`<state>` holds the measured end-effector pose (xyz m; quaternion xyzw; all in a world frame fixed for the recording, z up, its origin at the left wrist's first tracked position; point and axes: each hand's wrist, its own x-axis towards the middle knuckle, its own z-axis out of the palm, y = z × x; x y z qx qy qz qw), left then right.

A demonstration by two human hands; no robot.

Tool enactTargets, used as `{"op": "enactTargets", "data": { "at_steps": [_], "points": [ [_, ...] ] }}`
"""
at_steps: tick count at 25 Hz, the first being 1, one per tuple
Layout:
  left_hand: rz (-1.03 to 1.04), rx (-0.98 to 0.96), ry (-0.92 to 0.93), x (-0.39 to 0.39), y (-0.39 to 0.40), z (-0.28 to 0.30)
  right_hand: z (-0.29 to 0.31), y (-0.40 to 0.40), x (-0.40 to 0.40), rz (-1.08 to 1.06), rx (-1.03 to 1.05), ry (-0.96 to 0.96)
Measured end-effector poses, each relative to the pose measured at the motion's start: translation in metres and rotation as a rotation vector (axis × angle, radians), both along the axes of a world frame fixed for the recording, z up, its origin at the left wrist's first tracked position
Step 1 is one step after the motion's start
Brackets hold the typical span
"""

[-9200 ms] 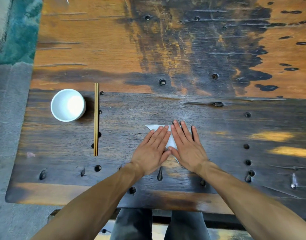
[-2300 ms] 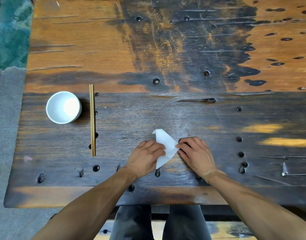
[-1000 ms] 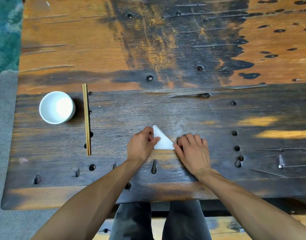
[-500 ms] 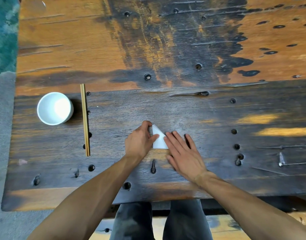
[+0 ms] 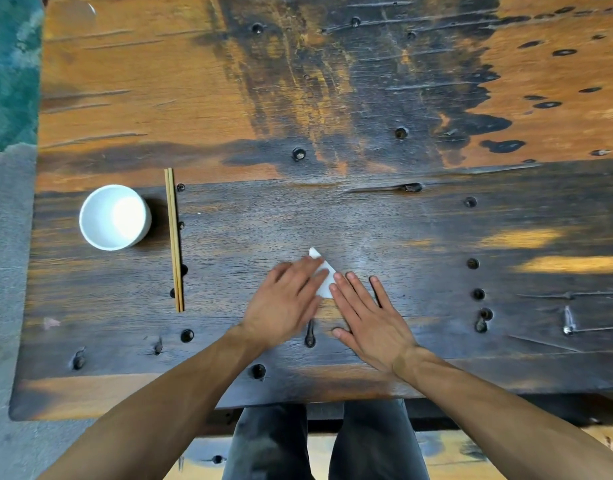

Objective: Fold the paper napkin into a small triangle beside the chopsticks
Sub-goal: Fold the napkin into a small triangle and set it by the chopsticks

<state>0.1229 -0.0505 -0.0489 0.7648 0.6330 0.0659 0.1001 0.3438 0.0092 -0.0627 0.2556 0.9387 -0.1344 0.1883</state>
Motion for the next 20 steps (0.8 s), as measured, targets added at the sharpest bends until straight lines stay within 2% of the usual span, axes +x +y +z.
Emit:
{"op": "enactTargets", "data": {
  "at_steps": [2, 7, 20],
  "points": [
    [-0.143, -0.089, 0.023, 0.003, -0.016, -0.003, 0.001, 0.0, -0.001, 0.009, 0.001, -0.012],
    [-0.178, -0.301, 0.142, 0.003, -0.024, -0.004, 0.001, -0.002, 0.011, 0.016, -0.017, 0.014],
    [-0.176, -0.348, 0.19, 0.018, -0.019, -0.005, 0.003, 0.012, 0.026, 0.095, 0.004, 0.046]
  ]
}}
